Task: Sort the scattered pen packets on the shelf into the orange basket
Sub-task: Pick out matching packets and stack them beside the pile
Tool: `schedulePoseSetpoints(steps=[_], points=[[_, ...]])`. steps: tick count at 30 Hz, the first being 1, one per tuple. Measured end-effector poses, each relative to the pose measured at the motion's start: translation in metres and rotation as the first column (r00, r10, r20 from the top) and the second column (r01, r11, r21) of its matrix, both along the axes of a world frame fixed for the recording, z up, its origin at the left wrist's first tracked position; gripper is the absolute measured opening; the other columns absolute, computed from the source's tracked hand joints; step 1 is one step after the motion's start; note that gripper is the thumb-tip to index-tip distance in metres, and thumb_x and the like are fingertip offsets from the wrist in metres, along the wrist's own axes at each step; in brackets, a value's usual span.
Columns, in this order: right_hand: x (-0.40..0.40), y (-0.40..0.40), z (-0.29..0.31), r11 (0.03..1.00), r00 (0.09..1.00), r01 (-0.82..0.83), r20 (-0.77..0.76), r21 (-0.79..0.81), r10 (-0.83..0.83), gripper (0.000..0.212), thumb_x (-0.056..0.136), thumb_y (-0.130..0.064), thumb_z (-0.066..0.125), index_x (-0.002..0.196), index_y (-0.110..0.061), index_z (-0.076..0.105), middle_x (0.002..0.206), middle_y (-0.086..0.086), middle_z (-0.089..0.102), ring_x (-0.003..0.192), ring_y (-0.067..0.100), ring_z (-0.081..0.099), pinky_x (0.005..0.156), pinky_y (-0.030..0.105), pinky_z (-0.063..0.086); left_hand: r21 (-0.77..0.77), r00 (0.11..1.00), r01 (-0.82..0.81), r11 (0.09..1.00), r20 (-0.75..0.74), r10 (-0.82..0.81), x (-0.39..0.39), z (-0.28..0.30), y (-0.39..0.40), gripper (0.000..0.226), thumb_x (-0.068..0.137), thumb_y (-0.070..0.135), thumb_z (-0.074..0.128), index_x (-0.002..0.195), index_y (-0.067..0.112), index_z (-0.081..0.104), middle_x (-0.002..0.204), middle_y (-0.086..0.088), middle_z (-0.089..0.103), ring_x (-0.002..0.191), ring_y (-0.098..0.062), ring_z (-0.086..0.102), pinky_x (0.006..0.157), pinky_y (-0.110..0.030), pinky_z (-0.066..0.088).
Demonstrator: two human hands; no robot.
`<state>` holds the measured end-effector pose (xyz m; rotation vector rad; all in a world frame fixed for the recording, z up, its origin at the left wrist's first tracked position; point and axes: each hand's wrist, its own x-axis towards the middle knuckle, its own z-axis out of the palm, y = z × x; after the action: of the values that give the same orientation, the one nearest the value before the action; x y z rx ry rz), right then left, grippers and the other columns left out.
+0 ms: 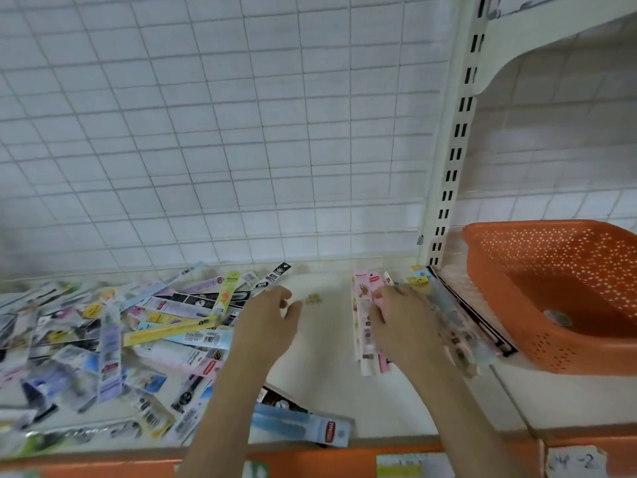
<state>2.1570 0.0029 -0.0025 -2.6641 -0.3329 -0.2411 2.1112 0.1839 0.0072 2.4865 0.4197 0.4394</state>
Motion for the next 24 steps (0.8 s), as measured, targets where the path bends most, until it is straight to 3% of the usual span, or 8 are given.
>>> schedulePoseSetpoints(steps=[3, 8, 13, 16, 20, 22, 24], points=[[-0.011, 0.033, -0.001, 0.995, 0.997, -0.081, 0.022, 0.050, 0.080, 0.032, 0.095, -0.028, 0.043, 0.123, -0.018, 0.056, 0.121, 0.004, 0.059, 0.118, 0.022, 0.048, 0.095, 0.033, 0.043, 0.053, 0.996, -0.079, 0.995, 0.056, 0.076, -0.033, 0.002, 0.045, 0.024, 0.091, 0.025, 0.055, 0.108, 0.012, 0.066, 0.099, -0.006, 0.071, 0.094, -0.025, 0.065, 0.078, -0.029, 0.046], [-0.032, 0.076, -0.002, 0.979, 0.981, -0.193, 0.013, 0.064, 0.193, 0.030, 0.097, -0.026, 0.042, 0.122, -0.019, 0.056, 0.119, 0.000, 0.061, 0.114, 0.018, 0.051, 0.096, 0.030, 0.042, 0.078, 0.976, -0.218, 0.973, 0.036, 0.216, -0.077, -0.003, 0.115, 0.028, 0.093, 0.022, 0.052, 0.116, 0.009, 0.062, 0.097, -0.008, 0.070, 0.078, -0.021, 0.060, 0.067, -0.026, 0.042], [-0.049, 0.129, -0.002, 0.968, 0.969, -0.248, 0.016, 0.033, 0.248, 0.024, 0.097, -0.024, 0.039, 0.105, -0.017, 0.061, 0.097, 0.000, 0.064, 0.091, 0.016, 0.055, 0.075, 0.028, 0.043, 0.063, 0.959, -0.283, 0.957, -0.011, 0.284, -0.114, -0.010, 0.173, 0.026, 0.094, 0.024, 0.052, 0.114, 0.011, 0.062, 0.083, -0.006, 0.069, 0.066, -0.020, 0.058, 0.058, -0.026, 0.043], [-0.058, 0.163, 0.002, 0.960, 0.961, -0.277, 0.030, 0.030, 0.276, 0.023, 0.097, -0.022, 0.040, 0.097, -0.017, 0.062, 0.090, 0.000, 0.065, 0.084, 0.017, 0.056, 0.072, 0.030, 0.045, 0.054, 0.955, -0.296, 0.954, -0.021, 0.297, -0.131, -0.009, 0.201, 0.025, 0.093, 0.024, 0.052, 0.114, 0.013, 0.063, 0.091, -0.008, 0.072, 0.067, -0.021, 0.058, 0.060, -0.027, 0.041], [-0.070, 0.213, 0.006, 0.949, 0.949, -0.314, 0.028, -0.033, 0.315, 0.021, 0.096, -0.023, 0.040, 0.093, -0.017, 0.060, 0.084, 0.000, 0.063, 0.073, 0.017, 0.051, 0.061, 0.030, 0.039, 0.015, 0.958, -0.282, 0.959, -0.038, 0.283, -0.150, -0.007, 0.241, 0.026, 0.094, 0.023, 0.052, 0.115, 0.011, 0.062, 0.079, -0.003, 0.065, 0.058, -0.015, 0.060, 0.054, -0.026, 0.046], [-0.074, 0.238, 0.003, 0.935, 0.936, -0.349, 0.020, -0.070, 0.351, 0.023, 0.098, -0.024, 0.038, 0.100, -0.017, 0.060, 0.094, 0.002, 0.061, 0.083, 0.018, 0.052, 0.066, 0.028, 0.039, 0.031, 0.958, -0.282, 0.959, -0.051, 0.283, -0.158, -0.007, 0.262, 0.025, 0.094, 0.024, 0.051, 0.113, 0.012, 0.063, 0.074, -0.002, 0.064, 0.058, -0.014, 0.058, 0.049, -0.022, 0.042], [-0.074, 0.260, -0.002, 0.915, 0.920, -0.387, 0.023, -0.116, 0.392, 0.028, 0.098, -0.023, 0.038, 0.118, -0.017, 0.057, 0.115, 0.002, 0.055, 0.108, 0.020, 0.049, 0.087, 0.028, 0.041, 0.048, 0.957, -0.279, 0.959, -0.066, 0.281, -0.165, -0.005, 0.279, 0.023, 0.094, 0.026, 0.052, 0.110, 0.014, 0.063, 0.072, -0.002, 0.065, 0.062, -0.019, 0.060, 0.051, -0.026, 0.043]])
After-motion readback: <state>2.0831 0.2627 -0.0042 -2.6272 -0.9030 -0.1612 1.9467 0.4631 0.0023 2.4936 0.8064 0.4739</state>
